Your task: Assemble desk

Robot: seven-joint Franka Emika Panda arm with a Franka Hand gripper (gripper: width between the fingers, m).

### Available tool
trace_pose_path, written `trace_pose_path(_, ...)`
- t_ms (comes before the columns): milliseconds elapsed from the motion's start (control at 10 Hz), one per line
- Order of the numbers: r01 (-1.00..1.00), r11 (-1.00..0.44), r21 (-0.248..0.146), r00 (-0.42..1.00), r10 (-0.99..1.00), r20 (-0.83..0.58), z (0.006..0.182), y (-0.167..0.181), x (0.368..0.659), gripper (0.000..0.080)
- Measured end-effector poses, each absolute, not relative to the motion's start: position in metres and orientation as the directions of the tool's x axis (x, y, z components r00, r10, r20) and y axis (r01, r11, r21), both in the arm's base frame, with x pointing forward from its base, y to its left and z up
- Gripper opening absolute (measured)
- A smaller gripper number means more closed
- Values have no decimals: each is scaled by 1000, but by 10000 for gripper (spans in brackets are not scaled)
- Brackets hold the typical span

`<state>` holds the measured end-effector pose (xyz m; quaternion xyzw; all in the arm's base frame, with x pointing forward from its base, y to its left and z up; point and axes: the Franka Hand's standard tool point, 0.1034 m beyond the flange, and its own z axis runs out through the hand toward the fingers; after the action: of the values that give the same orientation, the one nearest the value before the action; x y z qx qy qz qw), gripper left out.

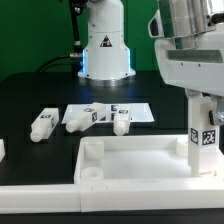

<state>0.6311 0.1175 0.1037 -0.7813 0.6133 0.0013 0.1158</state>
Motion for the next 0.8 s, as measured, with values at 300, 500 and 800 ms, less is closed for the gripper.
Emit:
trace_pose_path(300,-730,-647,-222,669,-743,-34,109,114,633,640)
trace_pose_path(500,-627,-746,-223,765,-643,-1,108,113,633,648)
trace_pose_path(800,-295,-938,-181,945,-315,90,109,110,634,649)
